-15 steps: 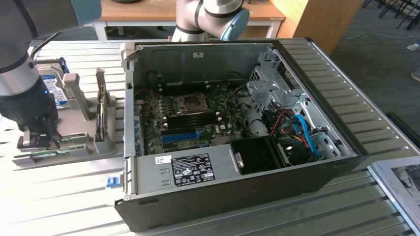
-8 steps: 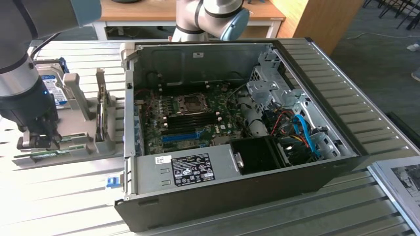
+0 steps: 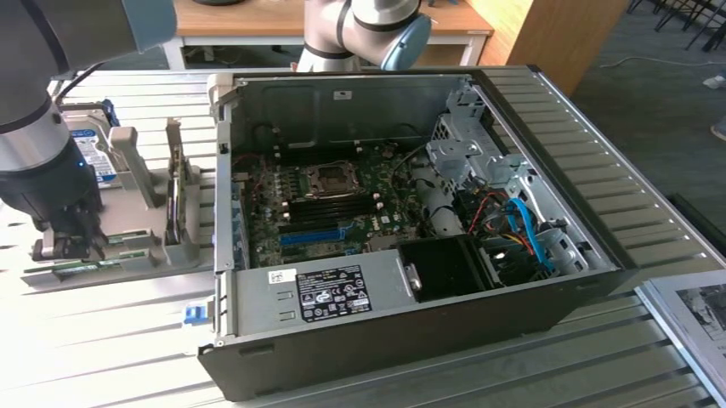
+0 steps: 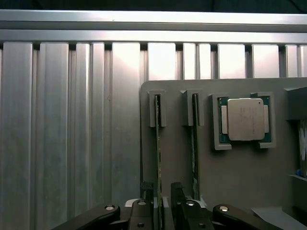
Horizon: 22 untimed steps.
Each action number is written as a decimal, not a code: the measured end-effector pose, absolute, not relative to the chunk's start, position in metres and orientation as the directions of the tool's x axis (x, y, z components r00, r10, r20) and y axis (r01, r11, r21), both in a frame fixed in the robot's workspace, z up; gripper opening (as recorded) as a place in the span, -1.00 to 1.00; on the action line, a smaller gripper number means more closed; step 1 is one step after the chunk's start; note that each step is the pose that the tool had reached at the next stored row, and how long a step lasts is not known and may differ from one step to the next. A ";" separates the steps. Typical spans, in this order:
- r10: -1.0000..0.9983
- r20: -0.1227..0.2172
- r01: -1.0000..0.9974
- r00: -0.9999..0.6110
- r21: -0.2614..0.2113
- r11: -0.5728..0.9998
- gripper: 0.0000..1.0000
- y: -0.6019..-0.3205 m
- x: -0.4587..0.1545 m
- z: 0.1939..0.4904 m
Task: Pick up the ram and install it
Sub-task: 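Pick up the ram and move it above insertion slot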
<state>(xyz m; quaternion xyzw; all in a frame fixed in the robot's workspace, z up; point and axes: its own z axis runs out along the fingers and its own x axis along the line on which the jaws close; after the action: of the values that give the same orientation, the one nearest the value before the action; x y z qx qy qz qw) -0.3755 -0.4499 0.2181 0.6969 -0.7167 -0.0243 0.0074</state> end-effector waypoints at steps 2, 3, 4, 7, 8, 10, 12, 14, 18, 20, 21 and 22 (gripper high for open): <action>-0.999 -0.023 -0.999 -0.028 0.045 0.027 -0.43 -0.450 -0.376 0.216; -0.999 -0.023 -0.999 -0.028 0.045 0.027 -0.43 -0.450 -0.376 0.215; -0.999 -0.023 -0.999 -0.029 0.045 0.027 -0.43 -0.450 -0.376 0.214; -0.999 -0.023 -0.999 -0.028 0.045 0.027 -0.43 -0.450 -0.376 0.212; -0.999 -0.023 -0.999 -0.028 0.045 0.027 -0.43 -0.450 -0.376 0.211; -0.999 -0.023 -0.999 -0.028 0.045 0.027 -0.43 -0.450 -0.376 0.210; -0.999 -0.023 -0.999 -0.028 0.045 0.027 -0.43 -0.450 -0.376 0.209; -0.999 -0.023 -0.999 -0.028 0.045 0.027 -0.43 -0.450 -0.376 0.209; -0.999 -0.023 -0.999 -0.025 0.045 0.024 -0.43 -0.450 -0.374 0.209; -1.000 -0.023 -0.999 -0.020 0.045 0.019 -0.43 -0.450 -0.374 0.209; -1.000 -0.023 -0.999 -0.017 0.045 0.016 -0.43 -0.450 -0.374 0.209; -1.000 -0.023 -0.999 -0.014 0.045 0.013 -0.43 -0.450 -0.374 0.209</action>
<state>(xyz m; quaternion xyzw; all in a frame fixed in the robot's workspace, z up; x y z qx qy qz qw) -0.3739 -0.4502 0.2093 0.7022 -0.7115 -0.0242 0.0075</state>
